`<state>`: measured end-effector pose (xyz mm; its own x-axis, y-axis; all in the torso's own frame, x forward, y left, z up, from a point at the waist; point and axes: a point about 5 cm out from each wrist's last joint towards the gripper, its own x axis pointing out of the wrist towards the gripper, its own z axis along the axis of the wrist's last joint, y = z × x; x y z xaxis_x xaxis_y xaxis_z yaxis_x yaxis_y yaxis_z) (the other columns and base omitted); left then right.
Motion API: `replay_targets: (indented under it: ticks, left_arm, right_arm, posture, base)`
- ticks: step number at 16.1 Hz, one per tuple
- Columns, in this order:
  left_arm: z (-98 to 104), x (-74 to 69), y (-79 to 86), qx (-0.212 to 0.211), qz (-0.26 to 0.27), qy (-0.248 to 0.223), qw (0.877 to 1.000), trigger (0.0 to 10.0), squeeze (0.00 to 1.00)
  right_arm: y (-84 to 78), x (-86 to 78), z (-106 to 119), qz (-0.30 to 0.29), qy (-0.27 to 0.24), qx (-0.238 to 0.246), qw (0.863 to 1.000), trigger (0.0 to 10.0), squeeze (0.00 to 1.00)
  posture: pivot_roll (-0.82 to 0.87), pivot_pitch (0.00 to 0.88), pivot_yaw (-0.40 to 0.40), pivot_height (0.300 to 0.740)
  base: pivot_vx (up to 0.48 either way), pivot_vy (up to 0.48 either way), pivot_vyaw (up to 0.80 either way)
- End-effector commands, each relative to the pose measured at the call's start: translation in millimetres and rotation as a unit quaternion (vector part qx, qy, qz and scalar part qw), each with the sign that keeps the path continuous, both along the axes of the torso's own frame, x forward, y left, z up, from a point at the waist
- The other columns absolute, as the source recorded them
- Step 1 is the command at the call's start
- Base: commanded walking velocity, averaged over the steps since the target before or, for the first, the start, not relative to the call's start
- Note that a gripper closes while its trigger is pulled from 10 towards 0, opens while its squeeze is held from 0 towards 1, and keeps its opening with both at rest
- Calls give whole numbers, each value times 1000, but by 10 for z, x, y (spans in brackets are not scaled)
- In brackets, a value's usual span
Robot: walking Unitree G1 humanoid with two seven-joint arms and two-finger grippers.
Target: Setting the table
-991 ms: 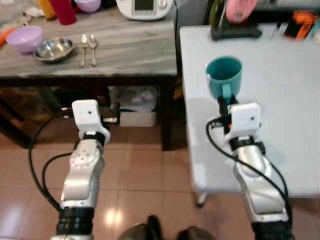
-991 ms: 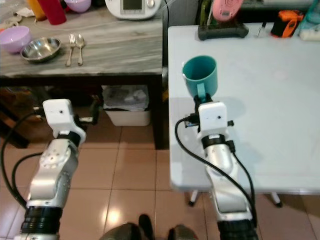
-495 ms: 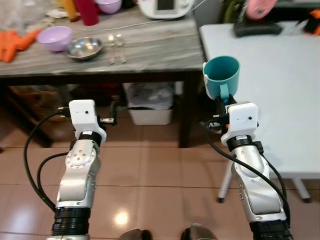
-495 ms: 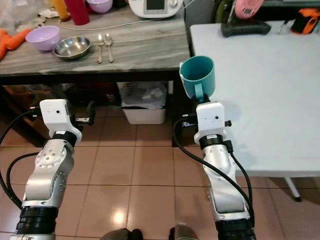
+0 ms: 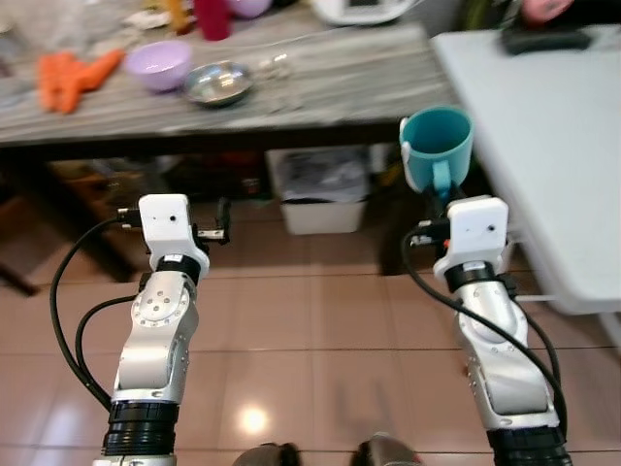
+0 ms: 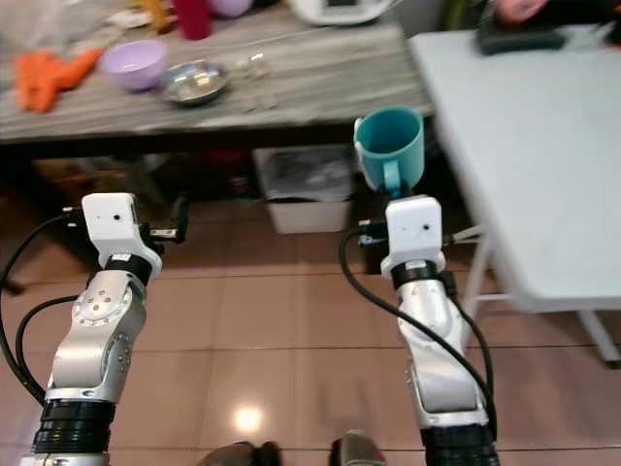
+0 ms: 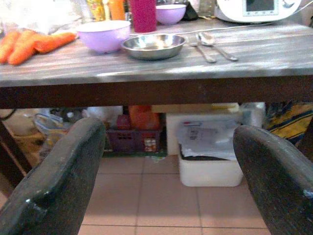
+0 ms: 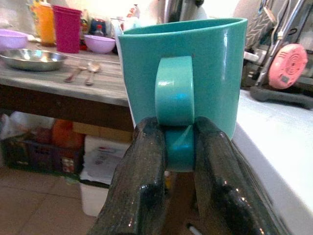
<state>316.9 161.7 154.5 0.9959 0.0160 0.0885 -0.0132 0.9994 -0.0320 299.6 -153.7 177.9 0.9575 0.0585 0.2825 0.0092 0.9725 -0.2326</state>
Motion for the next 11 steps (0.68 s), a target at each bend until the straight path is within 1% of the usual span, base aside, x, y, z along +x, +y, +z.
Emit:
replay_targets:
  ticks: [1,2,3,7,9,10,11]
  left_arm:
    - [9,1,-17,1,-1,0,1000,10000,0]
    - [15,-2,-7,-4,0,-4,1000,10000,0]
    - [39,-15,6,-11,-6,-16,1000,10000,0]
    - [58,-20,41,-14,-18,-21,1000,10000,0]
    - [70,-36,33,-27,-39,-29,998,10000,0]
    - [78,-40,19,-32,-49,-32,998,10000,0]
    - [80,-40,14,-33,-51,-32,998,10000,0]
  right_arm:
    - [-43,-17,30,-11,-9,4,1000,10000,0]
    - [-43,-18,31,-11,-10,3,1000,10000,0]
    - [-45,-21,30,-10,-10,1,1000,10000,0]
    - [-99,-24,29,-12,-10,-5,1000,10000,0]
    - [-102,-25,47,-14,-15,-4,1000,10000,0]
    - [-98,-28,50,-13,-16,-2,1000,10000,0]
    - [-93,-27,48,-13,-16,-2,1000,10000,0]
  posture:
    - [-168,154,70,740]
    - [-167,154,71,740]
    - [-167,154,71,740]
    - [-165,154,72,740]
    - [-165,154,74,740]
    - [-165,155,75,740]
    - [-165,155,76,740]
  base:
    - [0,480,0]
    - [0,398,0]
    - [0,0,0]
    - [0,0,0]
    - [0,0,0]
    - [319,0,0]
    - [360,0,-400]
